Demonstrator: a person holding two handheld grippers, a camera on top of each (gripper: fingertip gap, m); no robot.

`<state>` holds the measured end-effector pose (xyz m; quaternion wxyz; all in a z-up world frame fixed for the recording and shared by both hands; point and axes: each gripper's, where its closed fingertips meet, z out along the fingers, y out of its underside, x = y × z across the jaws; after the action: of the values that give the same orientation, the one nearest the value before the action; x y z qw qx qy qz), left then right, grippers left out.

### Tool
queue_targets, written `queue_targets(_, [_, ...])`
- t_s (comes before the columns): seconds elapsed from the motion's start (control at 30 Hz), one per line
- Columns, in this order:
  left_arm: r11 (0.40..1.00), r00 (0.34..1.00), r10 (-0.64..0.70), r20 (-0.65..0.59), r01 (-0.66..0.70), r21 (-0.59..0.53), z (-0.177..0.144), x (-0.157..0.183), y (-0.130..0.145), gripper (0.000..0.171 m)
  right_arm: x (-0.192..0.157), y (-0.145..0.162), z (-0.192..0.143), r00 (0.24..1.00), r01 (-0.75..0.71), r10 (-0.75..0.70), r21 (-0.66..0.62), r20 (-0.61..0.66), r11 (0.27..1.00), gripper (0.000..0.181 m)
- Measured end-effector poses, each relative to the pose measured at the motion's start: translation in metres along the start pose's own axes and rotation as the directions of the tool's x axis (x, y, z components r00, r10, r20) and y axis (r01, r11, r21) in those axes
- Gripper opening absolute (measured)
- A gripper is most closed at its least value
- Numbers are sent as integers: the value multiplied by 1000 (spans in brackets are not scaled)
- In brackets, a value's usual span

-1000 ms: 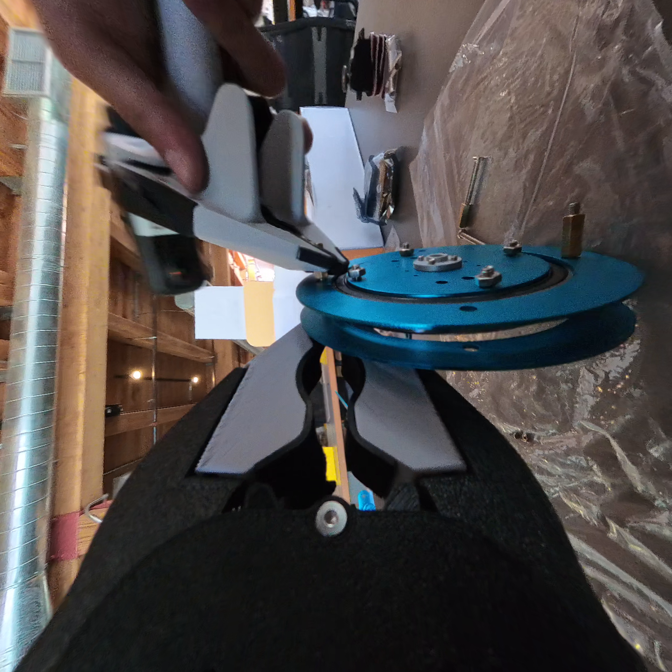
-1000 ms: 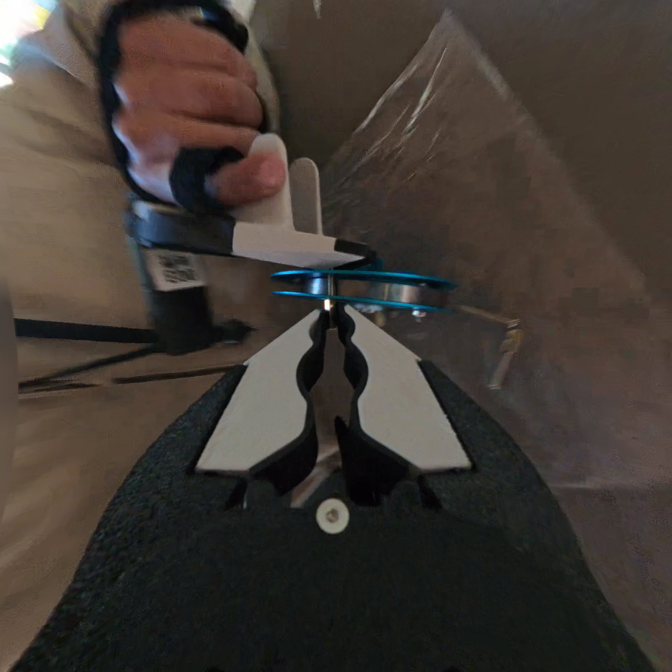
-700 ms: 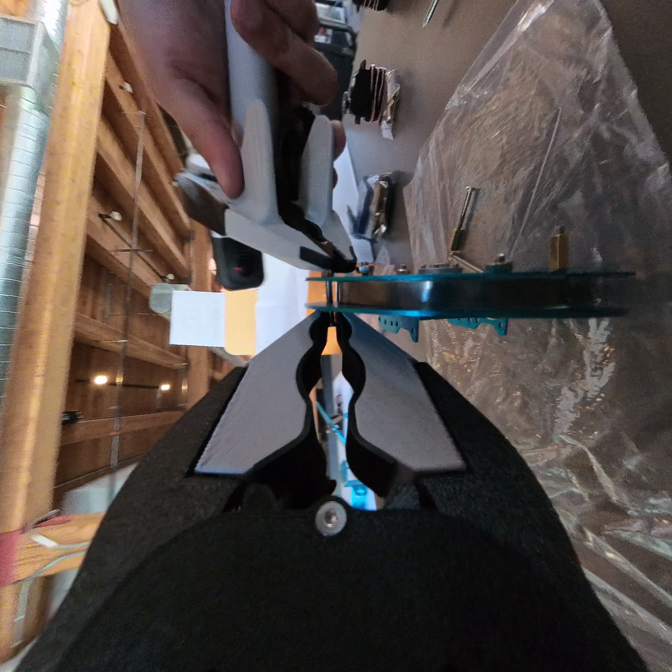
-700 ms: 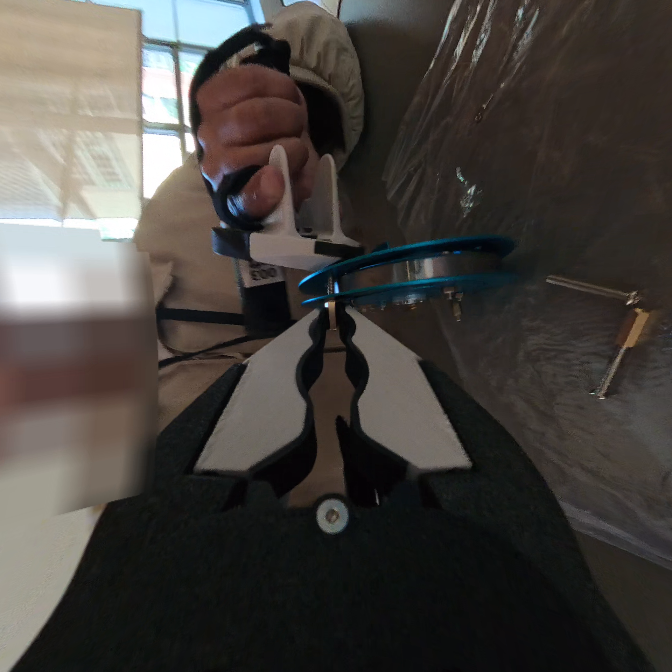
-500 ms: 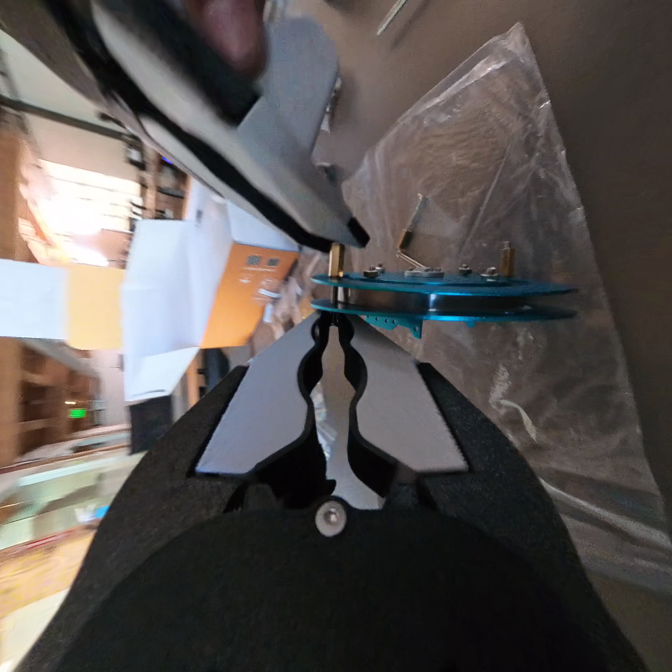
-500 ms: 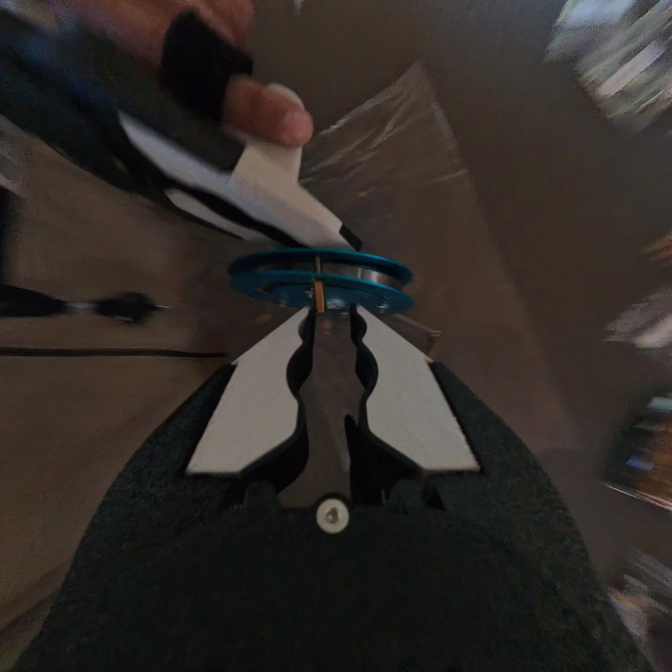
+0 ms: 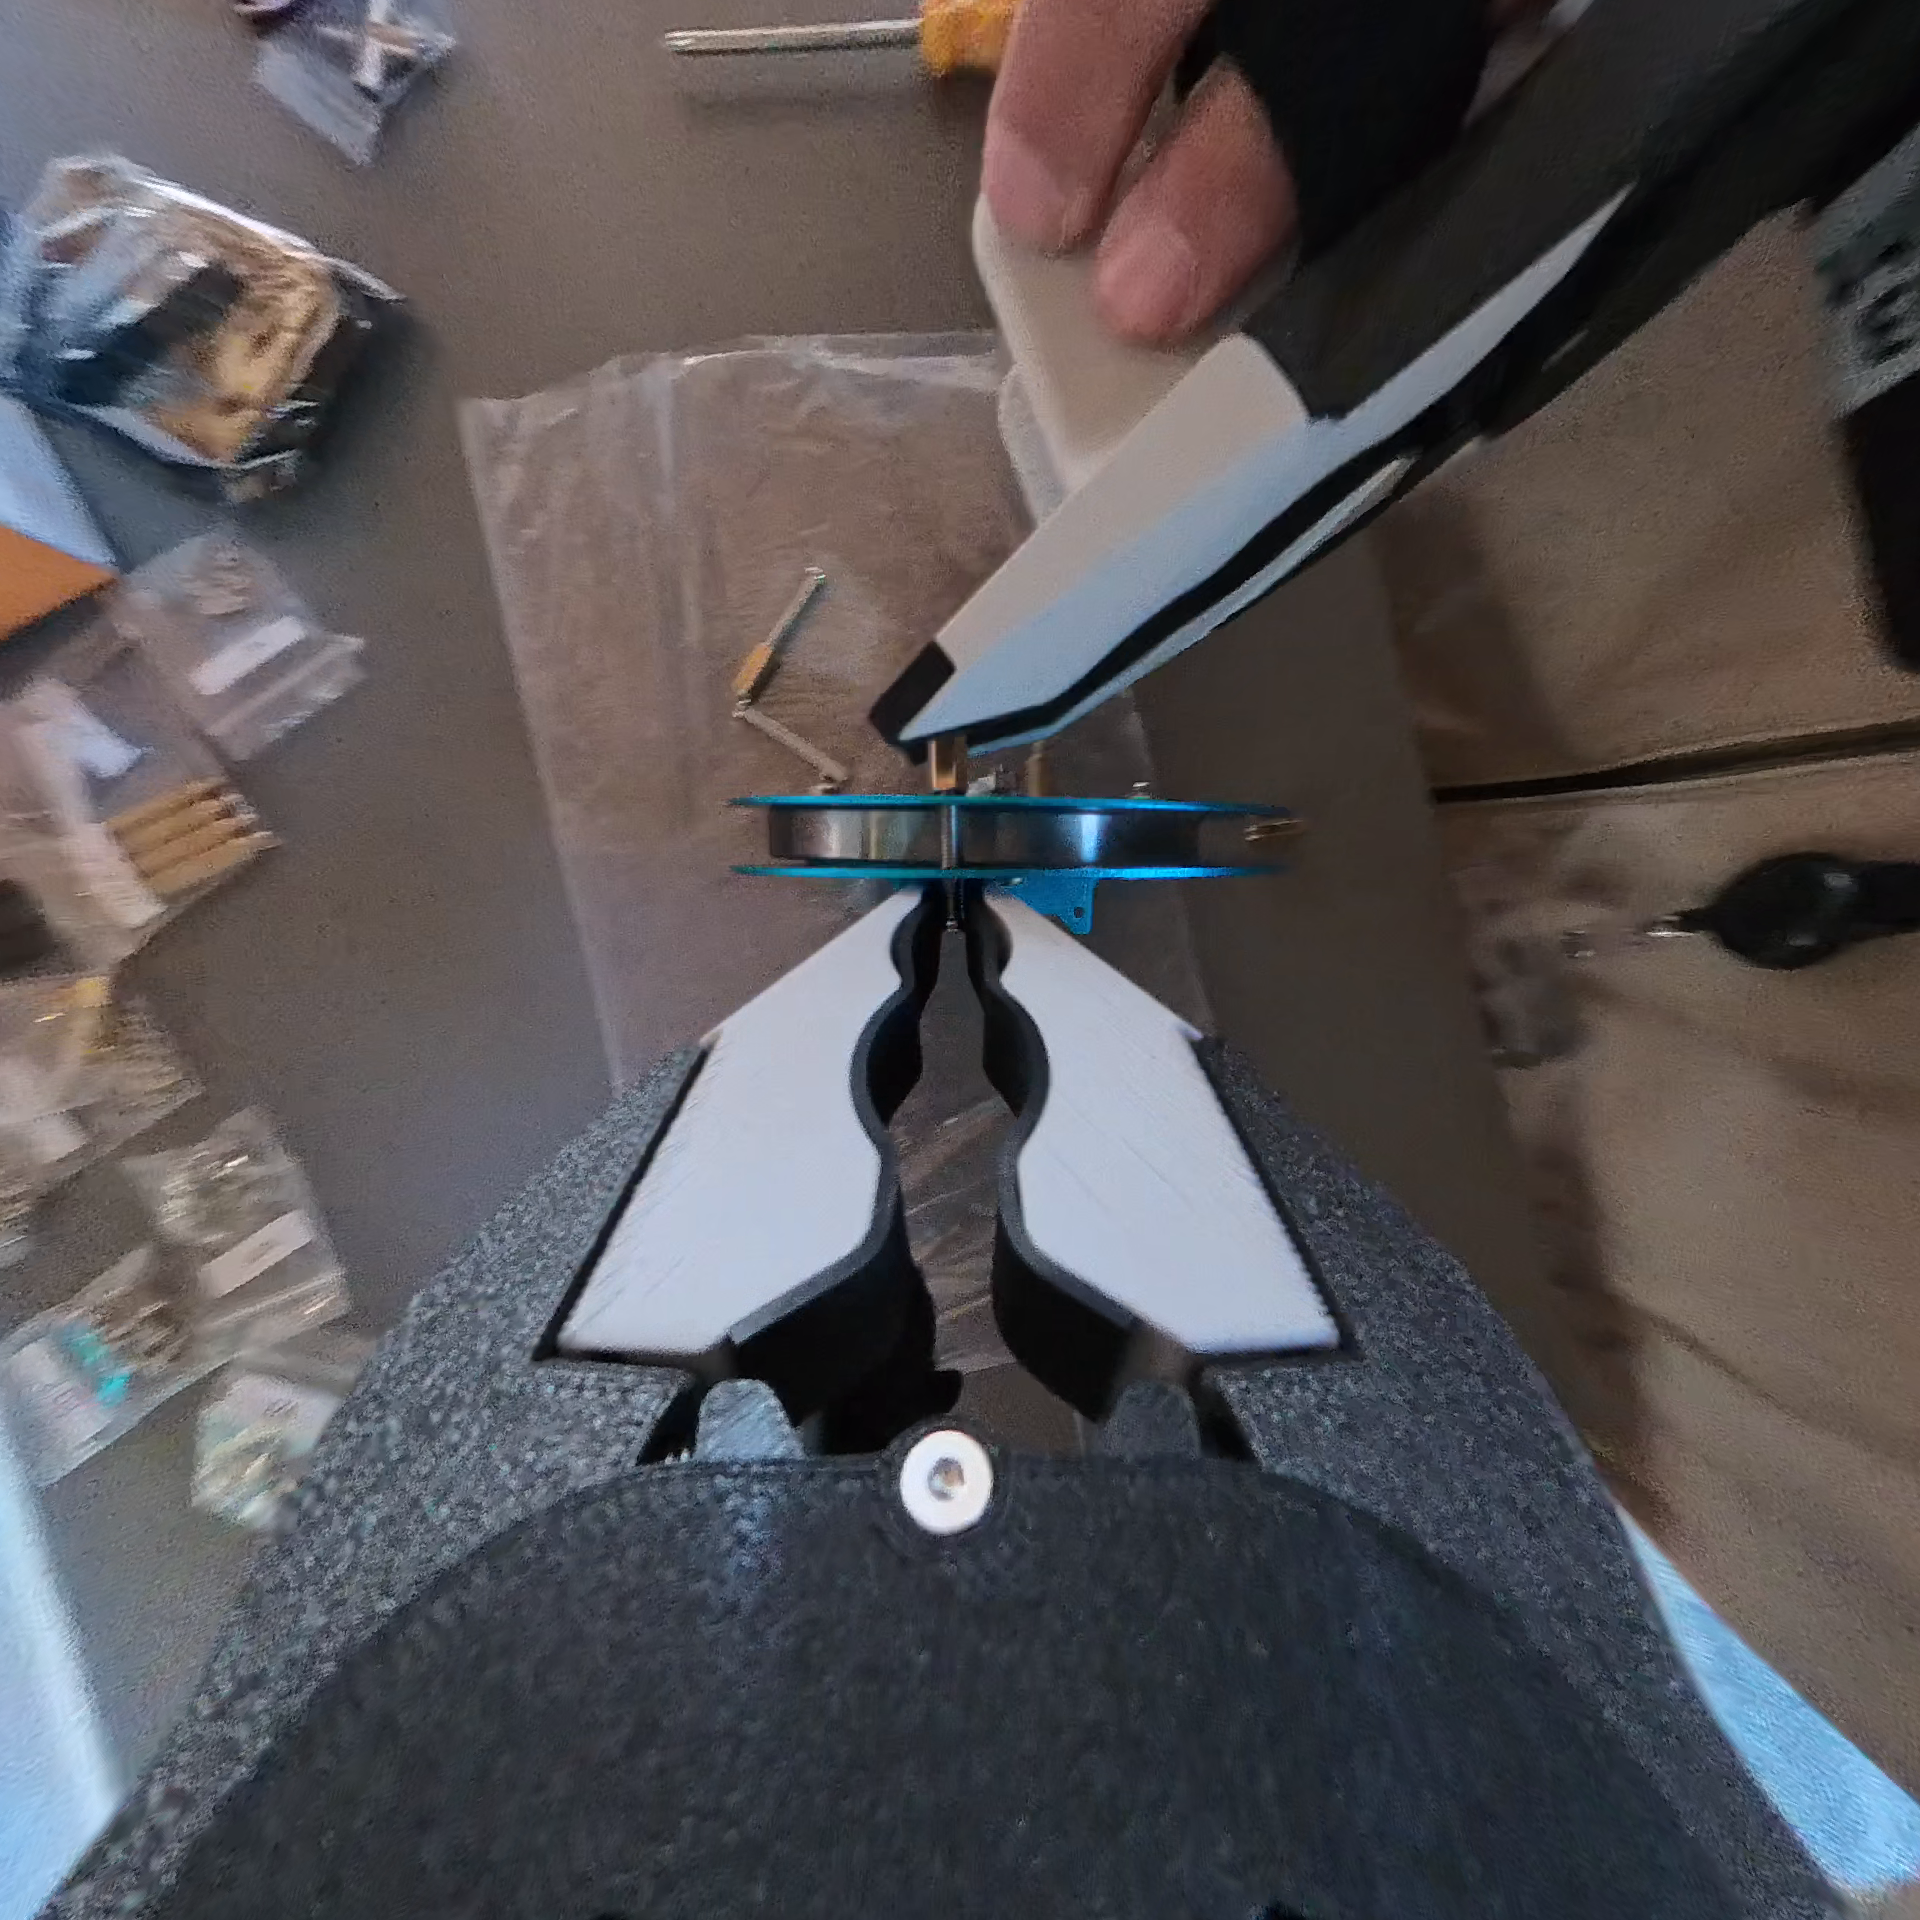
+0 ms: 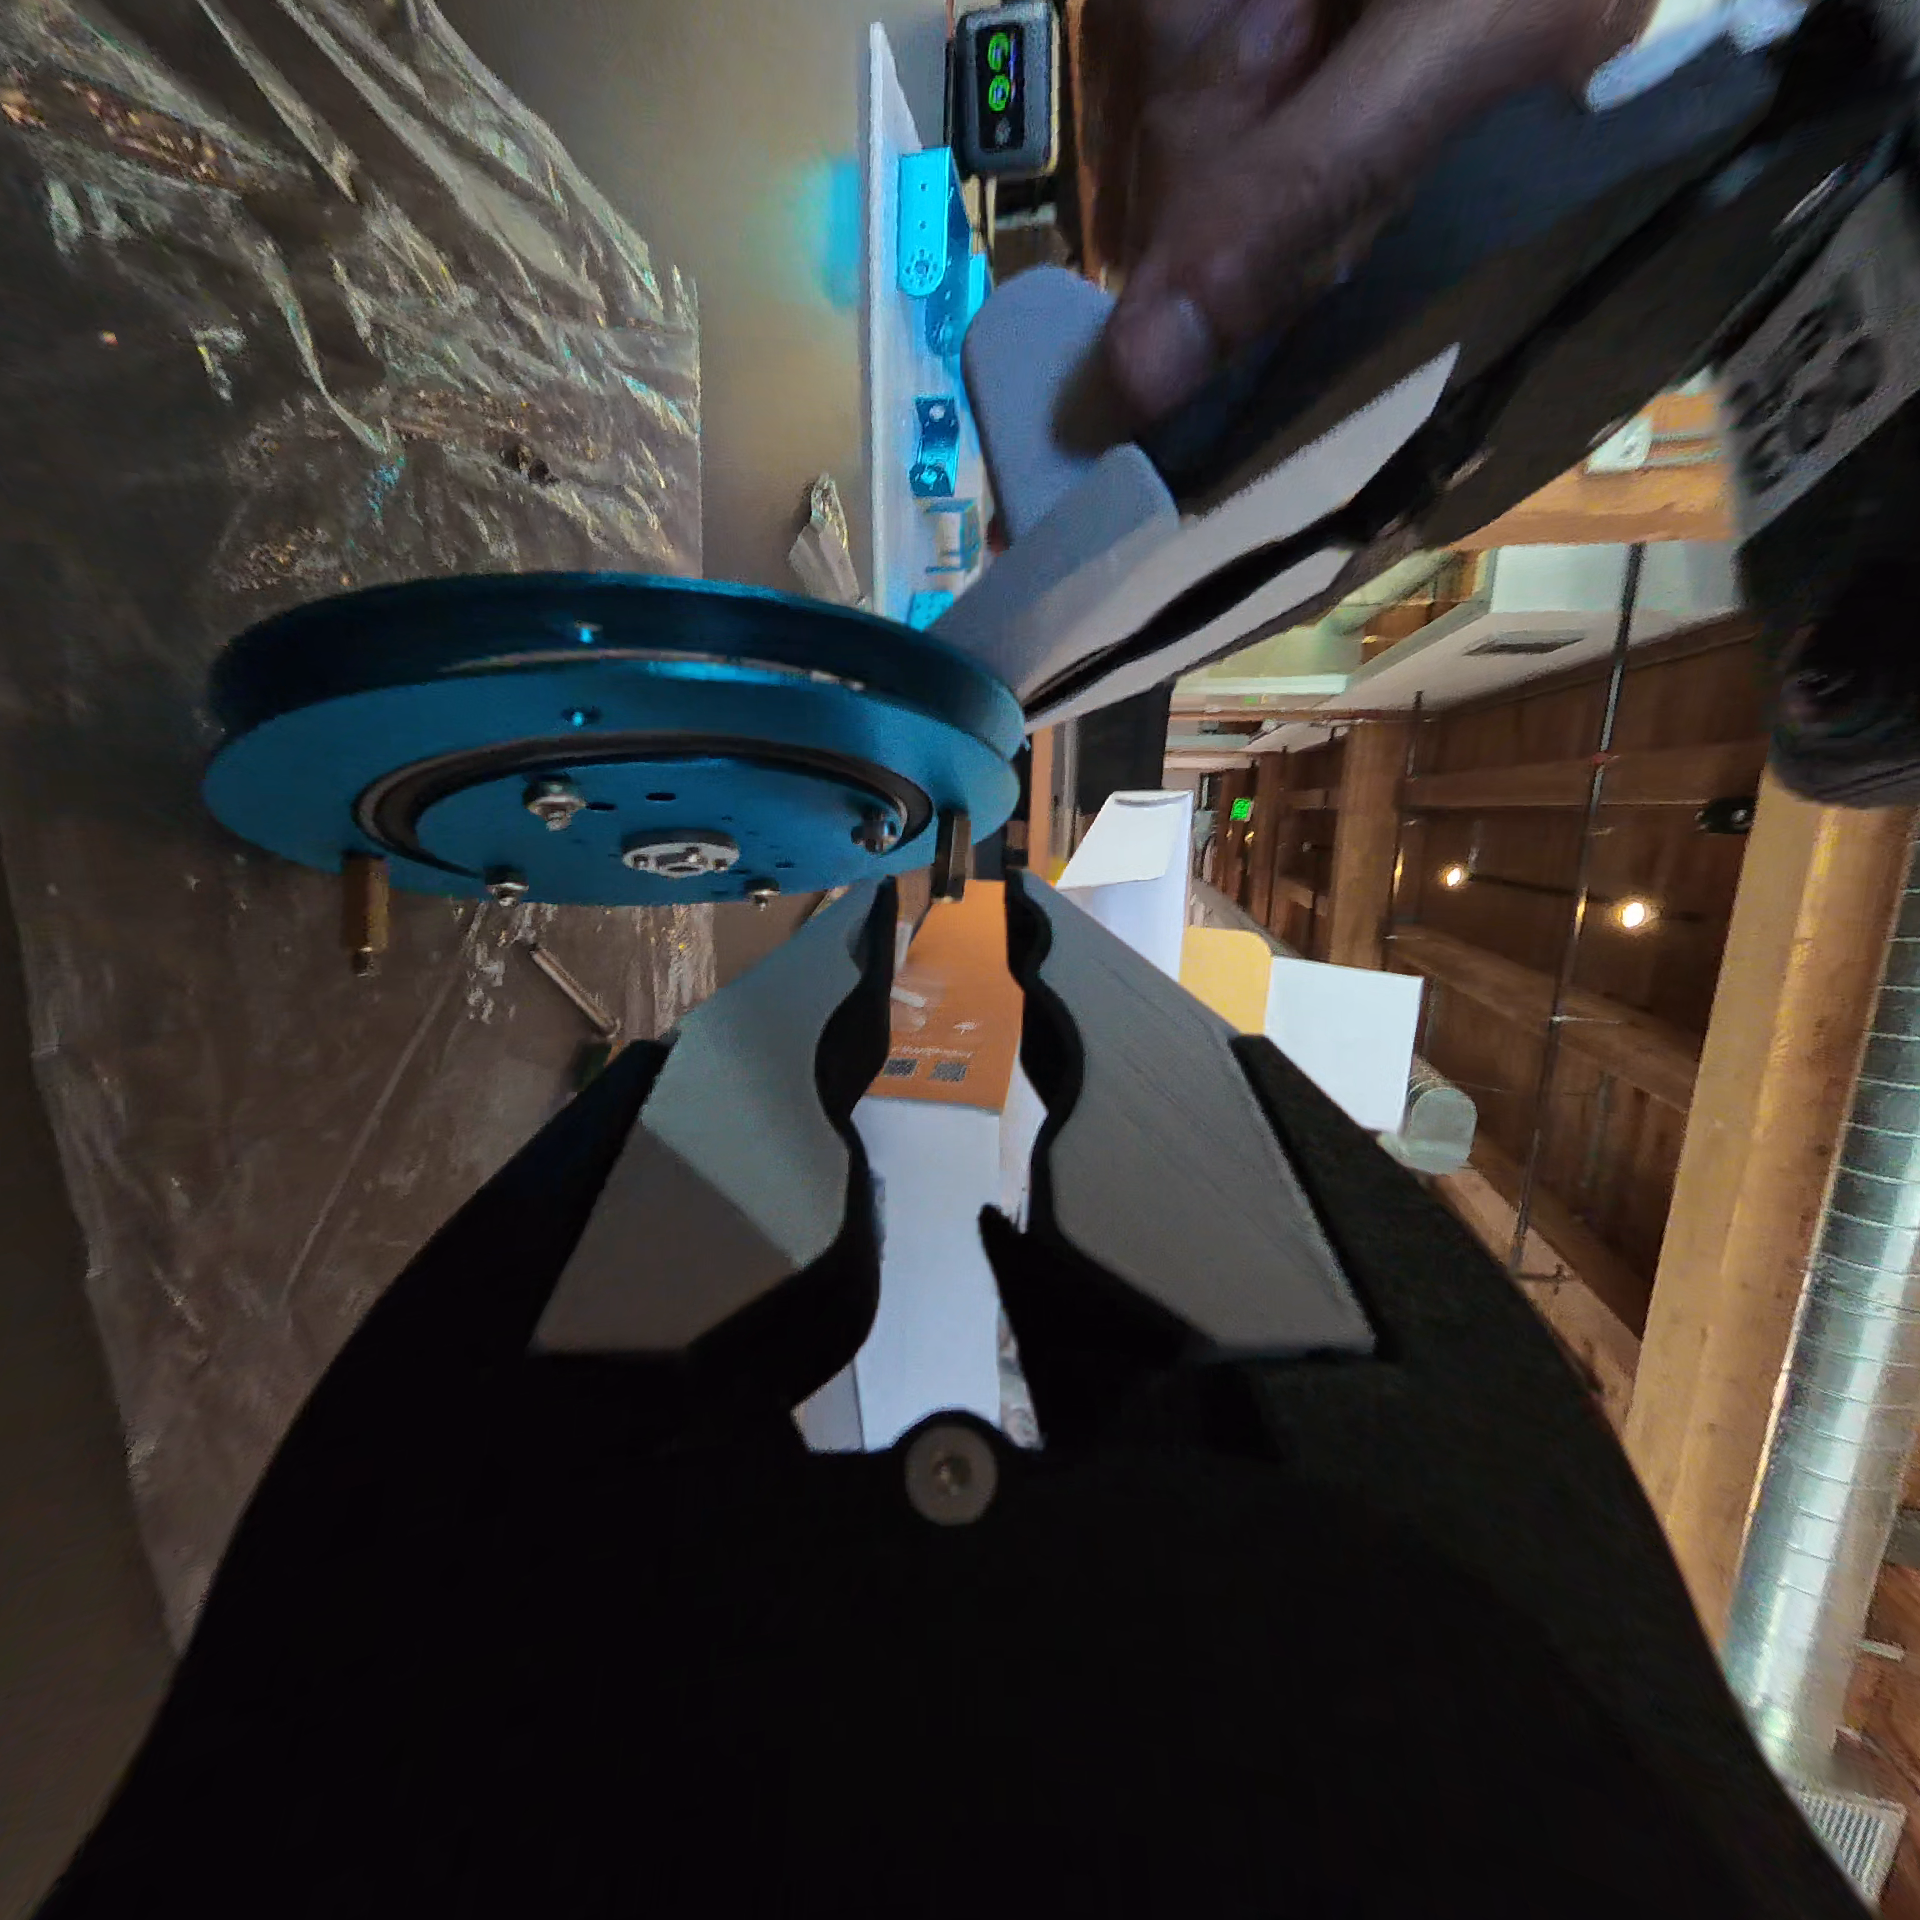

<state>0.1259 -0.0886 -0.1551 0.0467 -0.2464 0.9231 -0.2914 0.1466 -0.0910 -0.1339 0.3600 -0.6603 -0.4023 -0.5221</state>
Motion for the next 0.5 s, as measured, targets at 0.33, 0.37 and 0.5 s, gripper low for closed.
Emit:
queue_targets(0.33, [994, 988, -104, -117, 107, 27, 2, 4, -3, 2, 2, -3, 3, 999, 19, -19, 1, 46, 1000, 4])
queue_targets(0.37, [996, 993, -83, -89, 86, 32, 3, 3, -3, 2, 2, -2, 3, 995, -24, 25, -9, 95, 1000, 4])
queue_targets(0.5, [998, 991, 60, 121, -62, 10, 4, -4, -3, 1, -2, 0, 4, 936, -206, 210, -44, 281, 977, 3])
